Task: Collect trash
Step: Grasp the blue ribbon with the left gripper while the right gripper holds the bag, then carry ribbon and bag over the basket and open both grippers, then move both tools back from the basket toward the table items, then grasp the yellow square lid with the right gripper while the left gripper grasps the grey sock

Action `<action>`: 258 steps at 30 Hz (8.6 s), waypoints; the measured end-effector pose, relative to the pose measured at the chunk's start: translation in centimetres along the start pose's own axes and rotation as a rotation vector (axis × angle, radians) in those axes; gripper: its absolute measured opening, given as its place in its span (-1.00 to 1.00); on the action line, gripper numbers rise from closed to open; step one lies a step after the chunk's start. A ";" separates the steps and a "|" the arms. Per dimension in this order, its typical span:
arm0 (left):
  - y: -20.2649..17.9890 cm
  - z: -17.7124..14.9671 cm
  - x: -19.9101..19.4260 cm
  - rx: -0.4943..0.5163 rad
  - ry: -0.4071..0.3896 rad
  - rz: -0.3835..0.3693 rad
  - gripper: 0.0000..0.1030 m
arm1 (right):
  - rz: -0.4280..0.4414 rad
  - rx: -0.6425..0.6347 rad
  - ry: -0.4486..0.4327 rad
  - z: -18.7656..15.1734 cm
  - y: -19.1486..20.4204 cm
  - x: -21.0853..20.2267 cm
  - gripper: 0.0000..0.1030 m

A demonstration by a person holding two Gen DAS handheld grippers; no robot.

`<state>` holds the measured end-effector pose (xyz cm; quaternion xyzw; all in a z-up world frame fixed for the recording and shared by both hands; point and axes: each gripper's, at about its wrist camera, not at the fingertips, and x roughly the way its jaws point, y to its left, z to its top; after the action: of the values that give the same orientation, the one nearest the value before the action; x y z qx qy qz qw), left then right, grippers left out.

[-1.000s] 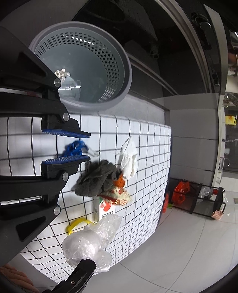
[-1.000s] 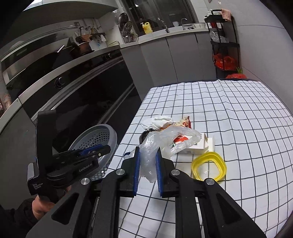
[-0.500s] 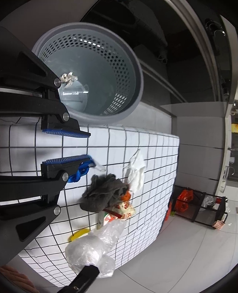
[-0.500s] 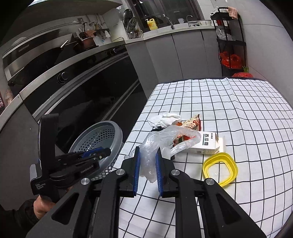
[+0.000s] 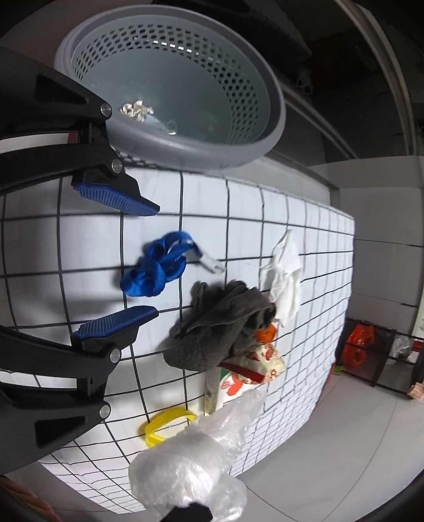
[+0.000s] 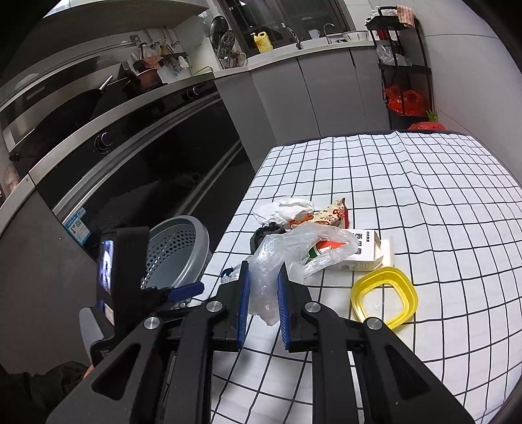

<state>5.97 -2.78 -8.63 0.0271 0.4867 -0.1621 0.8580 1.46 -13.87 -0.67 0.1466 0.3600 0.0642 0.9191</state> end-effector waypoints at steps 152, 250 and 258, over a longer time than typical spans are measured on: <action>-2.4 1.5 -1.8 0.042 -0.125 0.106 0.76 | -0.343 0.045 0.195 -3.2 -8.8 5.3 0.72; -5.3 2.7 4.1 0.013 -0.049 0.021 -0.71 | -0.305 0.096 0.129 -3.0 -11.0 5.6 0.40; -4.7 2.6 2.2 0.005 -0.080 0.003 -0.72 | -0.311 0.112 0.122 -3.1 -11.2 4.7 0.40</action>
<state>7.77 -8.28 -8.62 0.0233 0.4515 -0.1630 0.8770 2.92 -22.79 -9.36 0.1361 0.4365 -0.0901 0.8848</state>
